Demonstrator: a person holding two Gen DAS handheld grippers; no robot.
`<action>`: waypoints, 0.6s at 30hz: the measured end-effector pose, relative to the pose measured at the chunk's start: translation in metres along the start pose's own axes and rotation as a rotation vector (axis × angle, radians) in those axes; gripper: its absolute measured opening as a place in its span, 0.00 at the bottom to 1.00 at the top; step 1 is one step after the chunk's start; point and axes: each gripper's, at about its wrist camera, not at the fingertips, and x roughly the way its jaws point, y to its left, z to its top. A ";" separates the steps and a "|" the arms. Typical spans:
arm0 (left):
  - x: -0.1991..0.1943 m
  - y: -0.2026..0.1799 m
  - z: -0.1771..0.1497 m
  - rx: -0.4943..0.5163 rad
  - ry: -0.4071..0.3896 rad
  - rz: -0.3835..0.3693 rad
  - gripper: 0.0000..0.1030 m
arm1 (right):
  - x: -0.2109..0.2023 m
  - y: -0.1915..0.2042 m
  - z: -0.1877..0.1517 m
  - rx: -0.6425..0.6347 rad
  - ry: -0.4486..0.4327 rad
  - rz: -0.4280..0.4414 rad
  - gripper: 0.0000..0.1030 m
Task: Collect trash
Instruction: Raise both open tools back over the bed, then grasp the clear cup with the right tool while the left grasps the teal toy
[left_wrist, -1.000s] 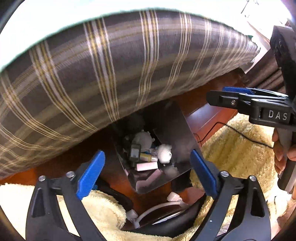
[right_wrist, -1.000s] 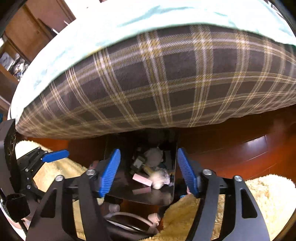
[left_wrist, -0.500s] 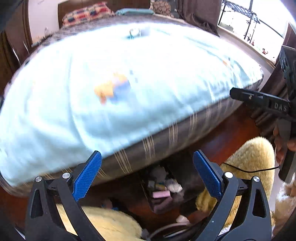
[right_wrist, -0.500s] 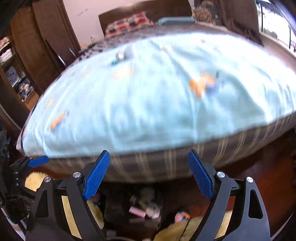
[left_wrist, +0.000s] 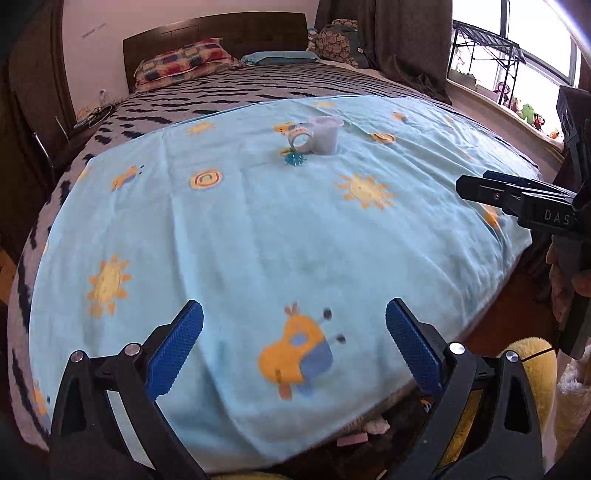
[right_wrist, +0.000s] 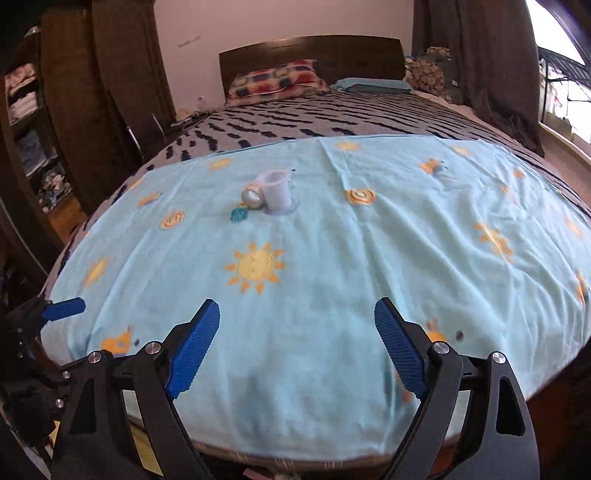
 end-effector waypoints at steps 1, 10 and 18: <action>0.006 0.002 0.004 0.002 0.003 -0.002 0.91 | 0.005 0.002 0.005 -0.002 0.002 0.005 0.84; 0.051 0.017 0.040 -0.003 0.026 -0.024 0.91 | 0.054 0.005 0.040 0.006 0.023 0.046 0.84; 0.088 0.028 0.065 -0.014 0.049 -0.046 0.91 | 0.096 0.007 0.076 0.012 0.032 0.084 0.84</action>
